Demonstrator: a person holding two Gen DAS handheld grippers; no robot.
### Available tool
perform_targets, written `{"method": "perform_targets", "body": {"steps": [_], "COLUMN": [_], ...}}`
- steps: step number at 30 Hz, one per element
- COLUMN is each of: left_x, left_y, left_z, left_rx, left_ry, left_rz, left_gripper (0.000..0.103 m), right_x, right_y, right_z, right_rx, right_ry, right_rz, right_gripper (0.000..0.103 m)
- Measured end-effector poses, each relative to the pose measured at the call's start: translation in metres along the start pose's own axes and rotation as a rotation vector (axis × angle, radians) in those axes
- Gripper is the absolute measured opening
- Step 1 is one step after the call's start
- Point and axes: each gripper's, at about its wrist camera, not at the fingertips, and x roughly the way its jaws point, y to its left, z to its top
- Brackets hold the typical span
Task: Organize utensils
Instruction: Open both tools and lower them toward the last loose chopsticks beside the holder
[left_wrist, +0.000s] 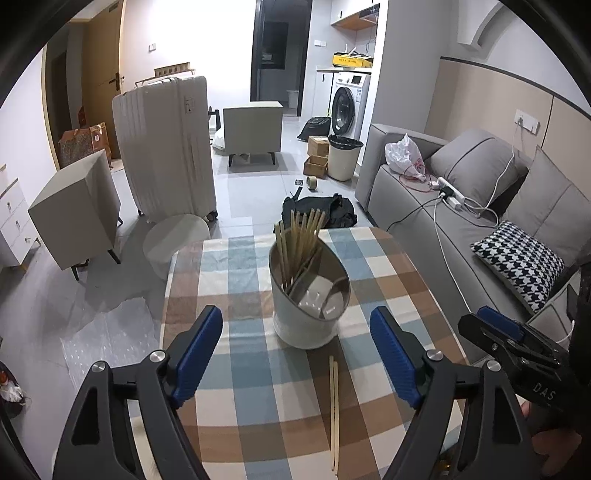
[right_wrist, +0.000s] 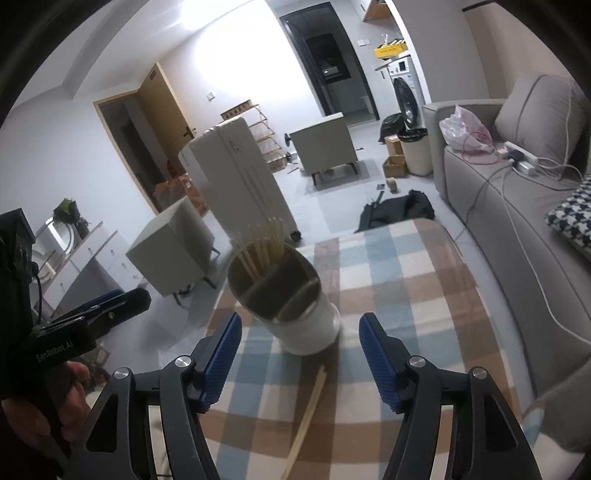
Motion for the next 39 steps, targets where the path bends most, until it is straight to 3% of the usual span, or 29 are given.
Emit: {"method": "perform_targets", "body": {"steps": [9,19,25,28,35,36,39], "left_x": [0.012,0.069,0.097,0.104,0.114,0.117,0.121], "left_y": [0.0,0.004,0.019,0.027,0.05,0.052,0.059], "left_z": [-0.033,-0.091,-0.1,-0.1,-0.09,-0.089,-0.088], "left_rx": [-0.039,-0.069,-0.114,-0.14,-0.231,-0.244,-0.291], "left_ry": [0.023,0.196,0.271,0.263,0.283,0.291,0.321], "left_rz": [-0.02,-0.004,0.023,0.06,0.047,0.041,0.028], "left_gripper": [0.08,0.08,0.08,0.08,0.08,0.08,0.08], "right_x": [0.002,0.044,0.08,0.096,0.142,0.151,0.169], "right_y": [-0.01,-0.024,-0.035,-0.036,-0.039,-0.038,-0.032], "right_z": [-0.037,-0.074,-0.088,-0.093,-0.099,-0.099,-0.097], "right_rx": [0.003,0.013,0.043,0.038,0.076,0.081,0.061], "right_ry": [0.042,0.201,0.324,0.371,0.478,0.492,0.509], "right_rz": [-0.024,-0.038,-0.083,-0.102,-0.111,-0.113,-0.133], "right_gripper": [0.074,0.074,0.074,0.076,0.076,0.075,0.06]}}
